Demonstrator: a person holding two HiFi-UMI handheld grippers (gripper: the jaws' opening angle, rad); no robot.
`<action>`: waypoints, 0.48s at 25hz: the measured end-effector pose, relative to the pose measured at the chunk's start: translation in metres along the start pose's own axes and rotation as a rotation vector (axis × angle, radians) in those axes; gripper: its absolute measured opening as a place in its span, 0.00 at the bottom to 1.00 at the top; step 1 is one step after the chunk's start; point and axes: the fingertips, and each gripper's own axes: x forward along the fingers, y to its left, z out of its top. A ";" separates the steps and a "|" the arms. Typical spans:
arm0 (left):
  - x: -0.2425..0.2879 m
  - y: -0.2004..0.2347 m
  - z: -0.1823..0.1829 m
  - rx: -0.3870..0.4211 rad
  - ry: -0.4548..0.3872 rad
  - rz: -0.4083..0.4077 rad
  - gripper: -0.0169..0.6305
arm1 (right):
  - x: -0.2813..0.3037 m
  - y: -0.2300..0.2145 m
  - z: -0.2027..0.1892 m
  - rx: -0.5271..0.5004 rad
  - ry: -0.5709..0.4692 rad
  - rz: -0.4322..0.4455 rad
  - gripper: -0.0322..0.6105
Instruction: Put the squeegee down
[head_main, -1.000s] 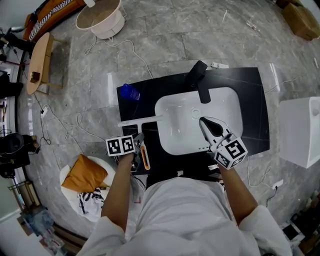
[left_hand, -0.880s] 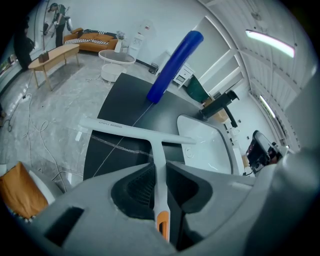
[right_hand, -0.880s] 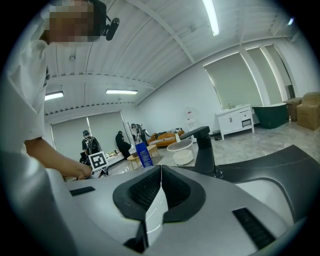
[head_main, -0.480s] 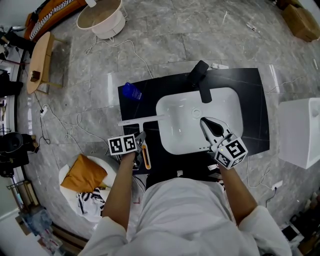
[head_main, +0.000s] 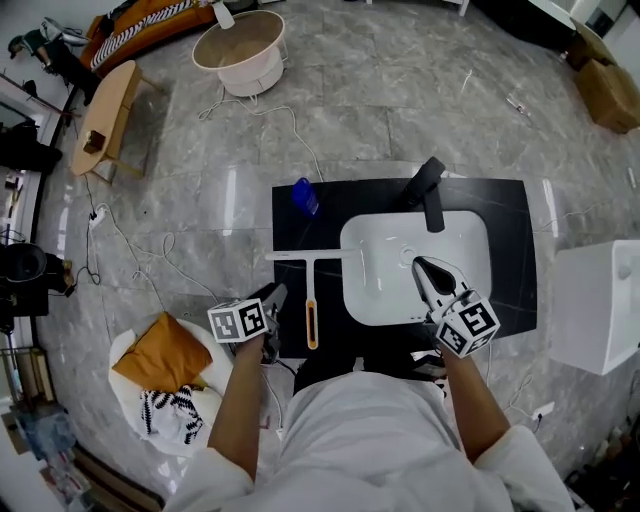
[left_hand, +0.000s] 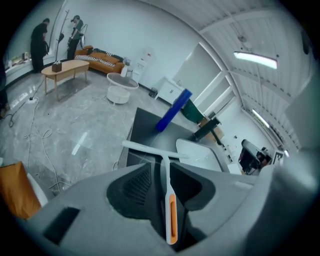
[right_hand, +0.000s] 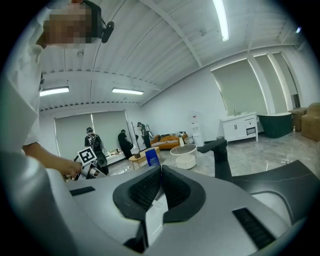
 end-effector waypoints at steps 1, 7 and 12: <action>-0.013 0.001 0.006 0.000 -0.033 -0.009 0.22 | -0.001 0.006 0.007 -0.009 -0.006 0.001 0.07; -0.090 -0.021 0.063 0.068 -0.267 -0.113 0.12 | -0.005 0.046 0.059 -0.070 -0.063 0.023 0.07; -0.154 -0.047 0.108 0.195 -0.478 -0.213 0.06 | -0.002 0.092 0.088 -0.127 -0.094 0.081 0.07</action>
